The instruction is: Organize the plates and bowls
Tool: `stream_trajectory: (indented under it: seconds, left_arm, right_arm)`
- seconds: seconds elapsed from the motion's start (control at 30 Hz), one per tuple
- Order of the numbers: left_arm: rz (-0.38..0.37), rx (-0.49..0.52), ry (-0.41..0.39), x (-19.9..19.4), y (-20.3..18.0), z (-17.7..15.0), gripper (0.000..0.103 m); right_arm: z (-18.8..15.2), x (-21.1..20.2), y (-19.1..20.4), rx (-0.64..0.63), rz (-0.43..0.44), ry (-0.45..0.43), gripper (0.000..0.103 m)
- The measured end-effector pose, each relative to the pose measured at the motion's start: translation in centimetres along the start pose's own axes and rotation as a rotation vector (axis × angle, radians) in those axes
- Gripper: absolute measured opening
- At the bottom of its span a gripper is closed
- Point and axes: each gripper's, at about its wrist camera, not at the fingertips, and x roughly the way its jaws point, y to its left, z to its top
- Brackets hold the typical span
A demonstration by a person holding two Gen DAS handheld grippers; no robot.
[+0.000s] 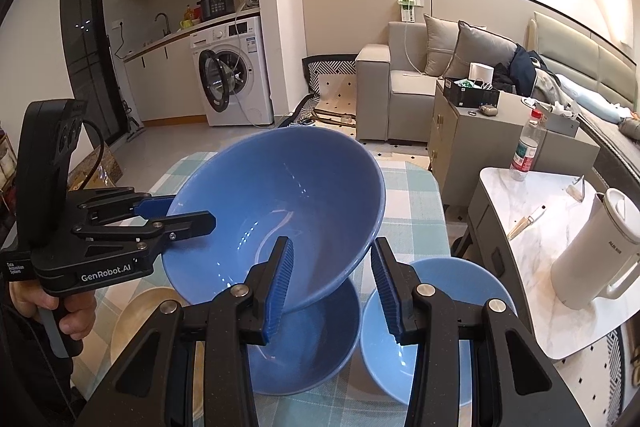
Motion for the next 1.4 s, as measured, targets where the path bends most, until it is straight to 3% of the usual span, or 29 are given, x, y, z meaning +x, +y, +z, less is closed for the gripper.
stream_trajectory:
  seconds: [1.4]
  left_arm:
    - [0.005,-0.018,0.081,2.2,0.5,-4.5,0.033]
  right_arm:
    - [-4.7,2.6,0.5,0.057,0.035,0.091,0.043]
